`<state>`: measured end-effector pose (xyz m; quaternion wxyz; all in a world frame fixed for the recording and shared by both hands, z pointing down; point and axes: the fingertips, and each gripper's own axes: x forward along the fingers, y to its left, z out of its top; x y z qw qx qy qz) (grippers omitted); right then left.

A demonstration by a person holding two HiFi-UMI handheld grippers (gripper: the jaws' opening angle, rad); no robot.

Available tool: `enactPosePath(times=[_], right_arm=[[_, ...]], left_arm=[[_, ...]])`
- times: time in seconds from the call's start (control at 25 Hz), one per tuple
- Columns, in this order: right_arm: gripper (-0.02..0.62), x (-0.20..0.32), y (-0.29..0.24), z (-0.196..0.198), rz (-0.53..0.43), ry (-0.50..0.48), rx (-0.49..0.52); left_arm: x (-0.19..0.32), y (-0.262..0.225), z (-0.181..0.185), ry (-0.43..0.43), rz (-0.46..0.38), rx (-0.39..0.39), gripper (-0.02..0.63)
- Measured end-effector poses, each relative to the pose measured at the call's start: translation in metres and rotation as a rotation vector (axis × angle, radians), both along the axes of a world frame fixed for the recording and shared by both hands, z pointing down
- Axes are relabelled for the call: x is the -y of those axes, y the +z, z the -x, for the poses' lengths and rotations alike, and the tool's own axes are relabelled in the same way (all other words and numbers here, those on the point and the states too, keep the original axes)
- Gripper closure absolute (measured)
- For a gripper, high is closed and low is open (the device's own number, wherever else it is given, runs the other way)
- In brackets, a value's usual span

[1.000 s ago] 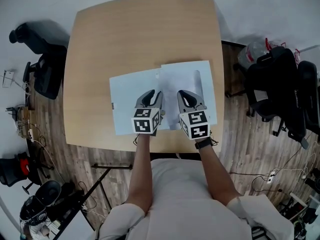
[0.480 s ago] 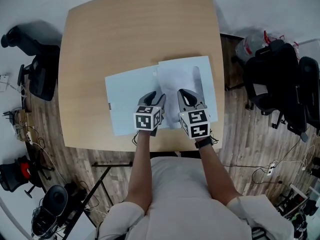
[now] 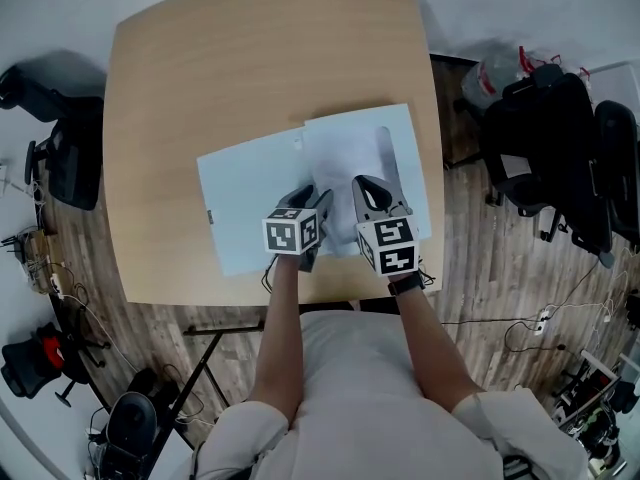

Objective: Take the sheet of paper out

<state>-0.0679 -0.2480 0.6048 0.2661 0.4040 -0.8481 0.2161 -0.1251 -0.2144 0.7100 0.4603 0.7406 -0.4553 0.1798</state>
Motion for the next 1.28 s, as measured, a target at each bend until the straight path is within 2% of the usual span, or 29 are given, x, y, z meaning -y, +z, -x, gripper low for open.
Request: enactPosePath(times=[0.4,0.8,0.96,1.28], right_arm=[[0.581,-0.001,0.005,0.000,0.019,0.015,0.004],[0.581,-0.001,0.004,-0.001,0.012,0.025,-0.003],[0.581,-0.003,0.003,-0.004,0.010,0.023,-0.009],[0.581,-0.008,0.002,-0.002,0.007,0.017,-0.011]], left_arm=[[-0.004,0.016,-0.010,-0.007,0.090,-0.049,0.426],[-0.003,0.017,-0.022,0.023,0.100,-0.080,0.431],[-0.004,0.018,-0.021,0.023,0.095,-0.049,0.528],[-0.006,0.016,-0.019,0.017,0.101,-0.066,0.588]])
